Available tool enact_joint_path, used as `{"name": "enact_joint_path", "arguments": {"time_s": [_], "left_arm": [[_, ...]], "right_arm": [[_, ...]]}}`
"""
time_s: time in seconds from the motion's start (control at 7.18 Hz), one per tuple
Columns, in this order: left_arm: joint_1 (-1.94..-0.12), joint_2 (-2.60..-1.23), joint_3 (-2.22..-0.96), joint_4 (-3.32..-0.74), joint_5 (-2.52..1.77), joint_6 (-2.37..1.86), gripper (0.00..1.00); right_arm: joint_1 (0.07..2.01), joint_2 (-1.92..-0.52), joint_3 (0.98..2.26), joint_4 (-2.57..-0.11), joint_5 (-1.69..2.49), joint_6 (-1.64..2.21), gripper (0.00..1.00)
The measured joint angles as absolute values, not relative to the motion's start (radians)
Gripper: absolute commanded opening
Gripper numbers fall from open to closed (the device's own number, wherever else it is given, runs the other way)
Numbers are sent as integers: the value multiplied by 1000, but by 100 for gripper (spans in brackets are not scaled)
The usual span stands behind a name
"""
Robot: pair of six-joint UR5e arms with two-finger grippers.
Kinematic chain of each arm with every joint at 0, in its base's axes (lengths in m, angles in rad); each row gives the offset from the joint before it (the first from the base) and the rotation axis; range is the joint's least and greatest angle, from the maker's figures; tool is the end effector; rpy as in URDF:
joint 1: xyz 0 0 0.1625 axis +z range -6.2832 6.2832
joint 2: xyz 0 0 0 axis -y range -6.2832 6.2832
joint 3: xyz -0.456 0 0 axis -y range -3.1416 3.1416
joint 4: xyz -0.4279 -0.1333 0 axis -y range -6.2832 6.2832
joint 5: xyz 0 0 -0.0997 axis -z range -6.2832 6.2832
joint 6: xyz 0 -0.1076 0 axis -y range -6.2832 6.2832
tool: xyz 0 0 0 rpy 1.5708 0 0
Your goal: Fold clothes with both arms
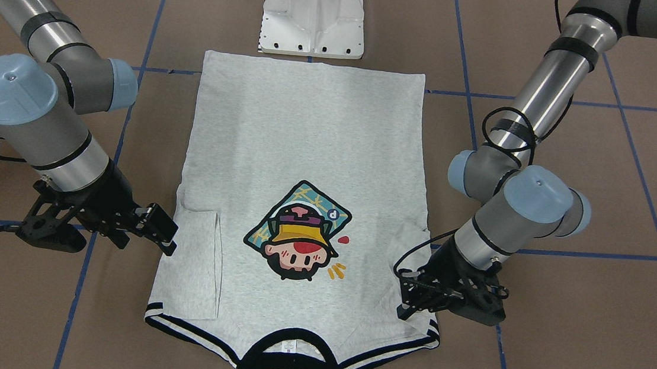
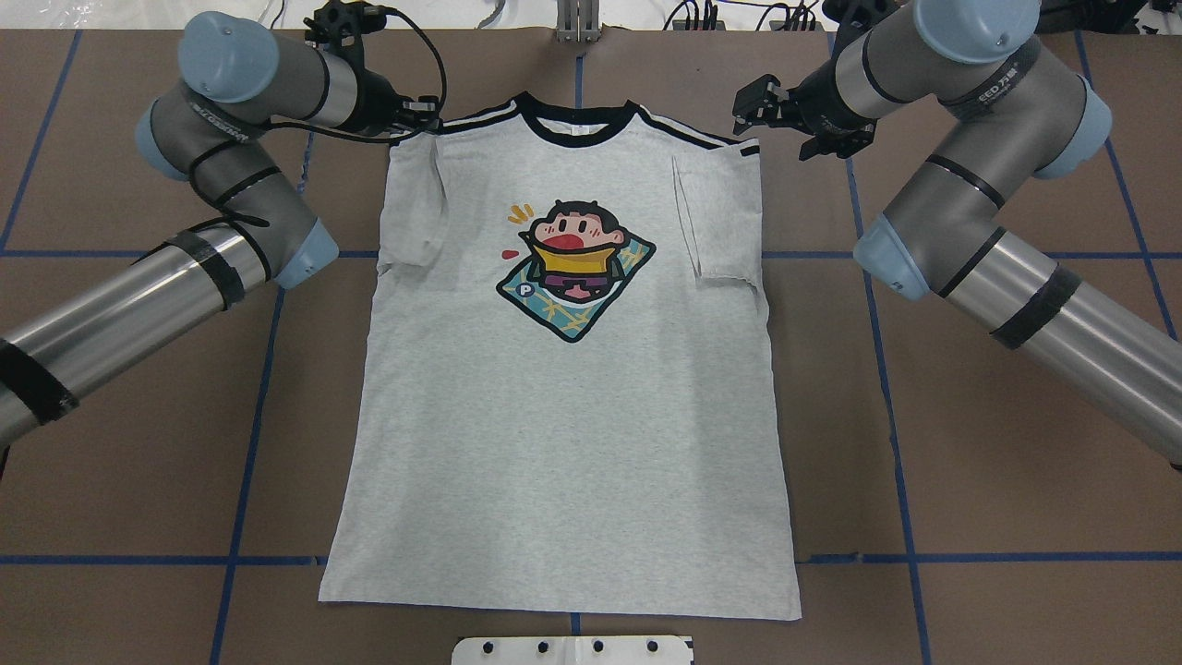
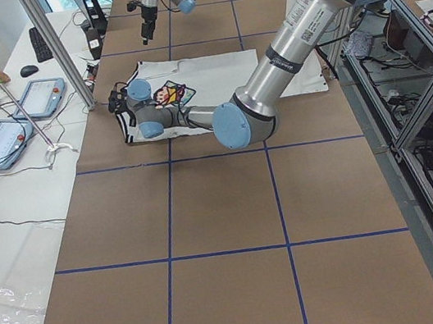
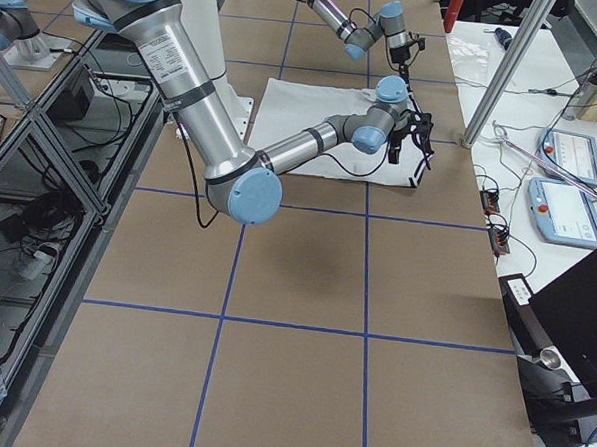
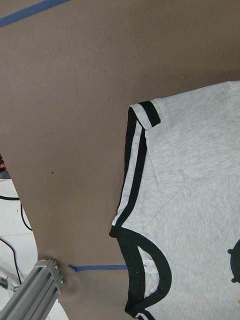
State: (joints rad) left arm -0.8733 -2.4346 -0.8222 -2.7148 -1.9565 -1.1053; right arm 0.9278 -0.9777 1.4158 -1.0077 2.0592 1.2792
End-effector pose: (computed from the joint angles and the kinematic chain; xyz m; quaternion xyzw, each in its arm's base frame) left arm 0.5051 -0.7473 0.3452 0.2371 0.5493 -0.0501 0.7997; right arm -0.3991 -0.6708 0.3264 0.0928 -0.5033 0.1560 0.8449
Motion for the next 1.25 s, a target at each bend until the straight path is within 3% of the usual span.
{"name": "enact_joint_path", "arguments": {"time_s": [0.42,0.56,0.84,1.25], "left_arm": [[-838,-2504,-725,-2713,-1887,-1108,1],[-834,-2500,-723,-2714,-1884,-1107,45],[-834,-2486,-746,-2714,-1887,-1109,50],[-842,-2308,-1052,-2618,-1977,-1120,66]], "right_arm": [[937,-973,1416,-1008,2061,1281,100],[938,-972,1415,-1009,2061,1283,100],[936,-966,1414,-1010,2060,1301,100],[884,-943,1446,-1048,2031,1483,100]]}}
